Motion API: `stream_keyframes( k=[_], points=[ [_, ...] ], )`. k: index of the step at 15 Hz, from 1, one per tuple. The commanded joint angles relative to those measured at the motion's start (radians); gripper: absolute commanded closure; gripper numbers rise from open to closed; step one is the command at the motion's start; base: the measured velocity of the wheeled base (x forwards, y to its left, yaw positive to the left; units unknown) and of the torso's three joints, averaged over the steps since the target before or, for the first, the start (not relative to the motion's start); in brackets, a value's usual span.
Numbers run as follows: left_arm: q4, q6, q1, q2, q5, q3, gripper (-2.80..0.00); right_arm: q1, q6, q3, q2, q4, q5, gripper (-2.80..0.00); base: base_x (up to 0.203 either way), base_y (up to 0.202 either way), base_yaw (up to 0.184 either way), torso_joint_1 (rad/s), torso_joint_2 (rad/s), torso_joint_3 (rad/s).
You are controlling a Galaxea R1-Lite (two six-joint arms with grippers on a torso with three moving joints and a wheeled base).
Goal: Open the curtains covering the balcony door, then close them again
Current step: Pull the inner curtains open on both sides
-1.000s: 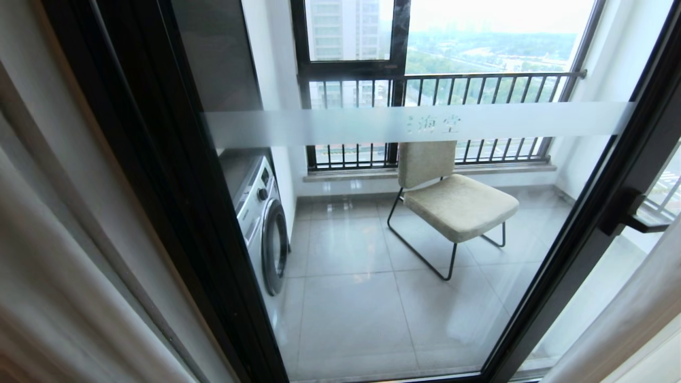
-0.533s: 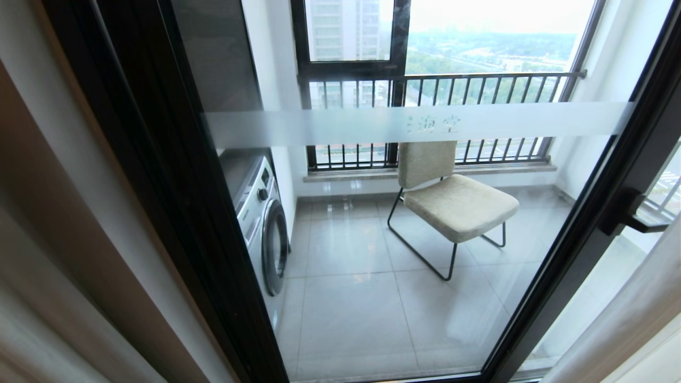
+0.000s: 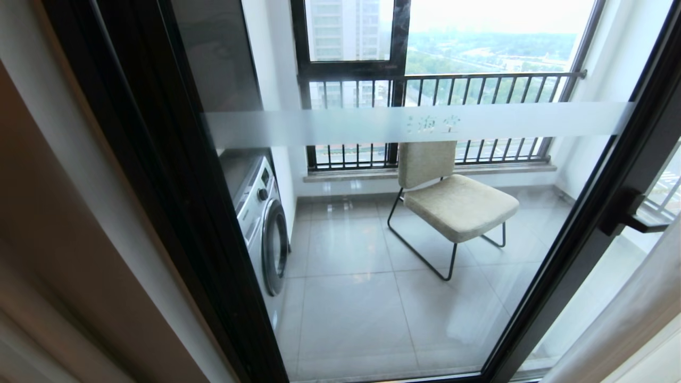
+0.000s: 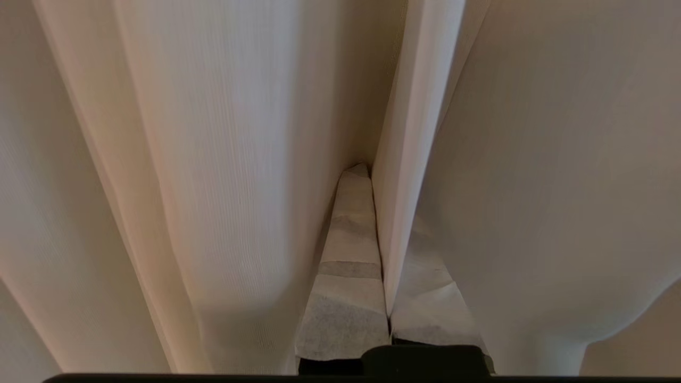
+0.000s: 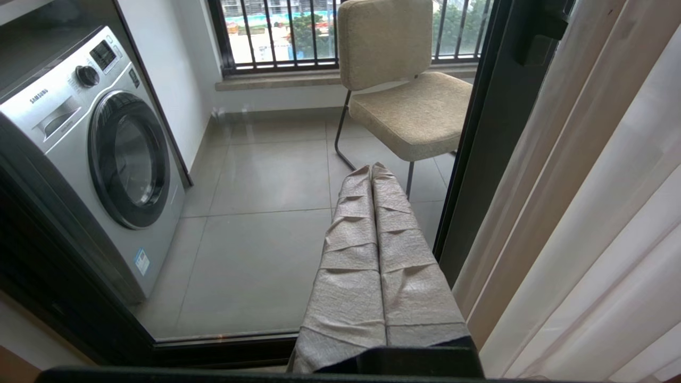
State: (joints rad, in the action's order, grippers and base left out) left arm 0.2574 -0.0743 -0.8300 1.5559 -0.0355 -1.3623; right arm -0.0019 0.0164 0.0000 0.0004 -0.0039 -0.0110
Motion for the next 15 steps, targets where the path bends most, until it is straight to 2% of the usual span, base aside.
stream_keyframes(
  k=[1,6,10,15],
  points=[
    [0.051,-0.001,-0.043,0.1,0.0,-0.003,0.0,0.0,0.0,0.0,0.0,-0.001,0.0,0.0,0.0,0.0,0.0,0.0,0.0,0.0],
    [0.139,-0.001,-0.082,0.183,-0.001,-0.017,0.0,-0.001,0.0,0.0,0.0,-0.001,0.0,0.0,0.0,0.0,0.0,0.0,0.0,0.0],
    [0.143,-0.001,-0.109,0.223,-0.003,-0.07,0.0,0.0,0.0,0.0,0.0,-0.001,0.0,0.0,0.0,0.0,0.0,0.0,0.0,0.0],
    [0.145,-0.001,-0.137,0.23,-0.003,-0.07,0.0,0.0,0.0,0.0,0.0,-0.001,0.0,0.0,0.0,0.0,0.0,0.0,0.0,0.0]
  ],
)
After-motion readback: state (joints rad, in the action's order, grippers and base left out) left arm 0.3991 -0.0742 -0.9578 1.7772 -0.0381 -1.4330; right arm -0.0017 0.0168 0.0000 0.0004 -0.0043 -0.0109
